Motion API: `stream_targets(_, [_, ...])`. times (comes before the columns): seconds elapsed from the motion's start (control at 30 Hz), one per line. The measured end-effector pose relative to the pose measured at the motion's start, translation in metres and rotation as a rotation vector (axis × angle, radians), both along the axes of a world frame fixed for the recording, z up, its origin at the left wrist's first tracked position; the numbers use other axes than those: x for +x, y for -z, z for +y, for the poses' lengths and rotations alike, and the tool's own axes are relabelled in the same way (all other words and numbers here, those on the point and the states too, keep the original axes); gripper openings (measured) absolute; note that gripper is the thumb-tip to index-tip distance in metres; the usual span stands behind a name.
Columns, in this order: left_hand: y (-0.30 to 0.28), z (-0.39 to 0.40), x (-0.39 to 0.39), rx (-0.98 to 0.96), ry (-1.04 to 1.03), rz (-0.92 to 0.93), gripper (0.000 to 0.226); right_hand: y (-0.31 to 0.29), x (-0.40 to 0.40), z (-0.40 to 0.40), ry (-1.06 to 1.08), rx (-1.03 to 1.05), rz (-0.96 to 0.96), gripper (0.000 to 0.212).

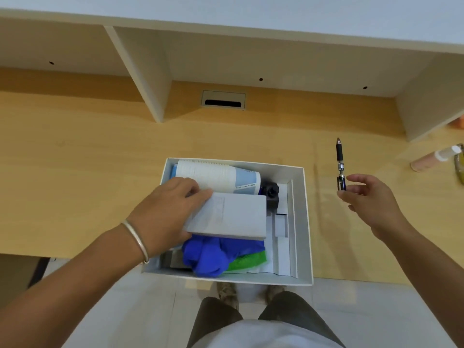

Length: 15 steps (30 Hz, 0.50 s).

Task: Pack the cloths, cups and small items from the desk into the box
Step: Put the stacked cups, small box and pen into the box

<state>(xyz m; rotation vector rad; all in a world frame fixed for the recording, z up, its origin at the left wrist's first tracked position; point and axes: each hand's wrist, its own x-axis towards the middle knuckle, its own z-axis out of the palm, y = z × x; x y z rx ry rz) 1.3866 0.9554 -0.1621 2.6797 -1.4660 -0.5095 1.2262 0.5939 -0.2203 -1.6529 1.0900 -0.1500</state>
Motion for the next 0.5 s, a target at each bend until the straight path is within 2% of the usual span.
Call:
stream_targets(0.2, [0.010, -0.008, -0.019, 0.126, -0.037, -0.143, 0.086, 0.011, -0.006, -0.005, -0.012, -0.005, 0.035, 0.036])
stream_targets(0.37, [0.003, -0.016, -0.021, 0.190, -0.023, -0.165, 0.086, 0.007, -0.017, -0.006, -0.030, 0.023, 0.052, 0.034])
stream_targets(0.5, [-0.012, -0.020, -0.021, 0.195, -0.033, -0.148, 0.098, -0.006, -0.026, 0.001, -0.061, 0.032, 0.034, 0.034])
